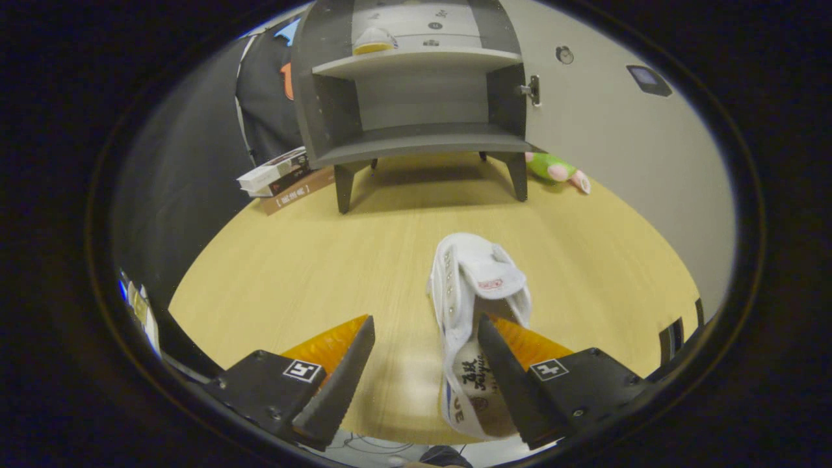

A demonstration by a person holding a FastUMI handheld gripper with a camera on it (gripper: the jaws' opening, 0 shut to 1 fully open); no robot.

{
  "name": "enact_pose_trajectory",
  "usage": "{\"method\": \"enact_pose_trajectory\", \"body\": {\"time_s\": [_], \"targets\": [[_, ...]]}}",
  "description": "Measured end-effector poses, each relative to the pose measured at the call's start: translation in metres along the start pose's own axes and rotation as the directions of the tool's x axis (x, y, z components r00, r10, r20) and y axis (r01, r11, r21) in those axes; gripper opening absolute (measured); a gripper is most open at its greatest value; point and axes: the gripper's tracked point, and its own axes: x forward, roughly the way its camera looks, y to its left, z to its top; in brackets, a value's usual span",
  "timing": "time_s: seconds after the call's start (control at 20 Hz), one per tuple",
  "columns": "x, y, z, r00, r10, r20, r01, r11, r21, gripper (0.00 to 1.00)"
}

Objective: Open the shoe cabinet door, grab the shoes and put them into the shoe cabinet, then close the shoe cabinet door.

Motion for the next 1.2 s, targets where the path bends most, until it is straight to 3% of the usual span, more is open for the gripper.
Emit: {"method": "enact_pose_trajectory", "body": {"time_s": [0.3,0.5,0.7,1.05,1.2], "targets": [[0.026,0.002,0.002,0.999,0.041,-0.023,-0.042,0.999,-0.034,1.0],[0.033,-0.01,0.004,0.998,0.054,-0.014,-0.055,0.998,-0.024,0.6],[0.034,-0.016,0.013,0.997,0.083,0.006,-0.083,0.996,-0.015,0.14],[-0.002,0.001,0.067,0.992,0.076,0.102,-0.06,0.987,-0.149,0.09],[-0.024,0.007,0.11,0.987,0.094,0.128,-0.081,0.992,-0.098,0.09]]}}
